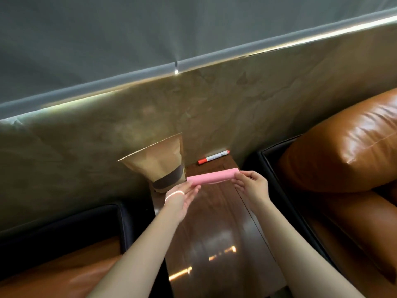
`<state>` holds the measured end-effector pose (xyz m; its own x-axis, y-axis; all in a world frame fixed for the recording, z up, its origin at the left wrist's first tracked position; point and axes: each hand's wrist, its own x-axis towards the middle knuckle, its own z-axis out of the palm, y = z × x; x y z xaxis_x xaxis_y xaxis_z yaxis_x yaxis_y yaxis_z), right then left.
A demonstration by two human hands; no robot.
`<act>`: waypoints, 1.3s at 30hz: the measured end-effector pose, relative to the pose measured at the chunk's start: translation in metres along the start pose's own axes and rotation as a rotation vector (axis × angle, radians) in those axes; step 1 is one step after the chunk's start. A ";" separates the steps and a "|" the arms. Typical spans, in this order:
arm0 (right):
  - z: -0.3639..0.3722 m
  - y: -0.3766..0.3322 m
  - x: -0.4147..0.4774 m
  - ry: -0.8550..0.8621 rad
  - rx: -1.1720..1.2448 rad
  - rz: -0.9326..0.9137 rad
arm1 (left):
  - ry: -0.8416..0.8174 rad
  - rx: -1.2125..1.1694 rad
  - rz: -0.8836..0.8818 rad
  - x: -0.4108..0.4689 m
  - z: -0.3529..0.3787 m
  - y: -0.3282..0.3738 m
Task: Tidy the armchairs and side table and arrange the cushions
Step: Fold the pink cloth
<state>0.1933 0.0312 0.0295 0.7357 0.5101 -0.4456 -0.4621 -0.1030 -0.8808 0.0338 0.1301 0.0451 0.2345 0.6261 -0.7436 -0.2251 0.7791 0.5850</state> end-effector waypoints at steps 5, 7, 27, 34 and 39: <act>0.005 0.022 0.070 0.030 -0.135 -0.002 | 0.023 -0.123 0.005 0.055 0.020 -0.017; 0.007 0.033 0.096 0.049 -0.182 -0.013 | 0.074 -0.137 -0.002 0.077 0.028 -0.025; 0.022 0.063 0.192 0.077 -0.264 -0.200 | 0.286 0.225 0.408 0.165 0.063 -0.057; 0.021 0.064 0.192 0.103 -0.376 -0.211 | 0.277 0.214 0.363 0.162 0.063 -0.059; 0.019 0.061 0.178 0.122 -0.426 -0.200 | 0.244 0.194 0.308 0.145 0.054 -0.067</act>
<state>0.2864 0.1323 -0.1009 0.8541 0.4542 -0.2535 -0.0803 -0.3664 -0.9270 0.1341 0.1703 -0.0846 -0.0516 0.8227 -0.5661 -0.0627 0.5630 0.8241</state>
